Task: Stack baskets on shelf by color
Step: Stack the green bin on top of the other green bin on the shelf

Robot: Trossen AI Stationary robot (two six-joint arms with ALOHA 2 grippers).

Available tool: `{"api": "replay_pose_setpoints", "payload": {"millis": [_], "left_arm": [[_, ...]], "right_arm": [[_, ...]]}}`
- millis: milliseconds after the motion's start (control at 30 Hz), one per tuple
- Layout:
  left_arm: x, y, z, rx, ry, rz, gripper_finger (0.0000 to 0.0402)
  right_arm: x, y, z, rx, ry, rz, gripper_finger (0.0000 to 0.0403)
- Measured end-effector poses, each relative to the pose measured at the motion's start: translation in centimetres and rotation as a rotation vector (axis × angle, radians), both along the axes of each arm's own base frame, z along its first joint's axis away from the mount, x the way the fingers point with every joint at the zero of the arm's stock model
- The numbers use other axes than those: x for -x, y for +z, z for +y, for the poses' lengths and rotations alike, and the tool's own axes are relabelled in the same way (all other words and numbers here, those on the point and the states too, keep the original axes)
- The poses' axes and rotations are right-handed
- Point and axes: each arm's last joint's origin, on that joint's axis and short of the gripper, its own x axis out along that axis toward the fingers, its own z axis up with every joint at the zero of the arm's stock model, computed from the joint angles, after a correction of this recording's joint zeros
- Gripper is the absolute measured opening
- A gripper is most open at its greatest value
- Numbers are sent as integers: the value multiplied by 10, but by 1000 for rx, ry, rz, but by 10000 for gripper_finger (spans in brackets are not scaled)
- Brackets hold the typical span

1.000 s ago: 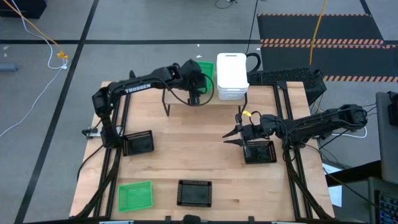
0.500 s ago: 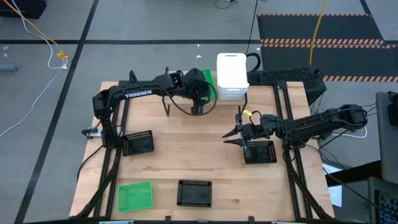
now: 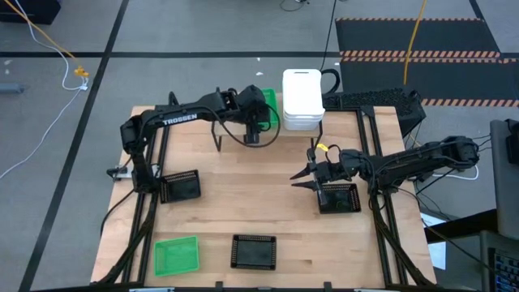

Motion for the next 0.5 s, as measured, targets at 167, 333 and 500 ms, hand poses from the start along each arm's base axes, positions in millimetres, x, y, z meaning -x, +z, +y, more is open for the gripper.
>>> {"api": "replay_pose_setpoints", "payload": {"millis": [167,333,500], "left_arm": [[-1,0,0,-29,-37,9,214],[-1,3,-1,-48,-45,5,214],[15,30,-16,-134,29,-16,214]], "right_arm": [[0,0,0,13,1,-3,84],[0,0,0,5,1,-1,84],[0,0,0,25,3,-5,84]]}}
